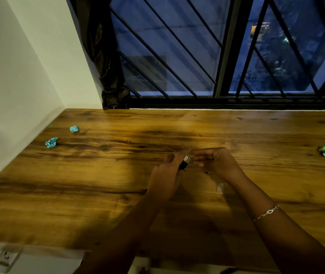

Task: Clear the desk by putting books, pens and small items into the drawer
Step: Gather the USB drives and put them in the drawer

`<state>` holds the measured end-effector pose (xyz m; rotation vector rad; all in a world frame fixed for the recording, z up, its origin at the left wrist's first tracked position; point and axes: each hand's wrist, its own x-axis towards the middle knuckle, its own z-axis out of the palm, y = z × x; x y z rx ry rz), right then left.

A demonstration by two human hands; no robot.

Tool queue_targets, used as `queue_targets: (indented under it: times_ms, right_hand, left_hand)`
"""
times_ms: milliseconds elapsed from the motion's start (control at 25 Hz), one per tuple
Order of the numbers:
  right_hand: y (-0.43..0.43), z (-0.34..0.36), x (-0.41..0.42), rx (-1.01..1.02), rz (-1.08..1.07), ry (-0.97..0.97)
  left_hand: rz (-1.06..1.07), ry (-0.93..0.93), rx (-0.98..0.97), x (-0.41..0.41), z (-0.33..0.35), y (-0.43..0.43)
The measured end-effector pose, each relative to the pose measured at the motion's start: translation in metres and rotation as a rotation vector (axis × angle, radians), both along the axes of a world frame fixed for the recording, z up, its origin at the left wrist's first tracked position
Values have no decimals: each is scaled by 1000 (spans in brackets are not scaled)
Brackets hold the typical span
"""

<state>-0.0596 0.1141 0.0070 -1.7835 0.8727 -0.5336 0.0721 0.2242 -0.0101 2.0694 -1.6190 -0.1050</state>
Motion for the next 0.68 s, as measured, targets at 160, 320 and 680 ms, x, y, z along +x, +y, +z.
queue_targets:
  times_ms: [160,320,680]
  right_hand:
    - [-21,-4,-29,-300,9,283]
    - [-23,-7,-51,-344,122,543]
    - [0,-15,-51,-481,333,674]
  left_hand:
    - [41,190,-108,2,-5,-2]
    - [167,680,-210,-2,-6,-3]
    - [264,1420,-233,2,-10,-5]
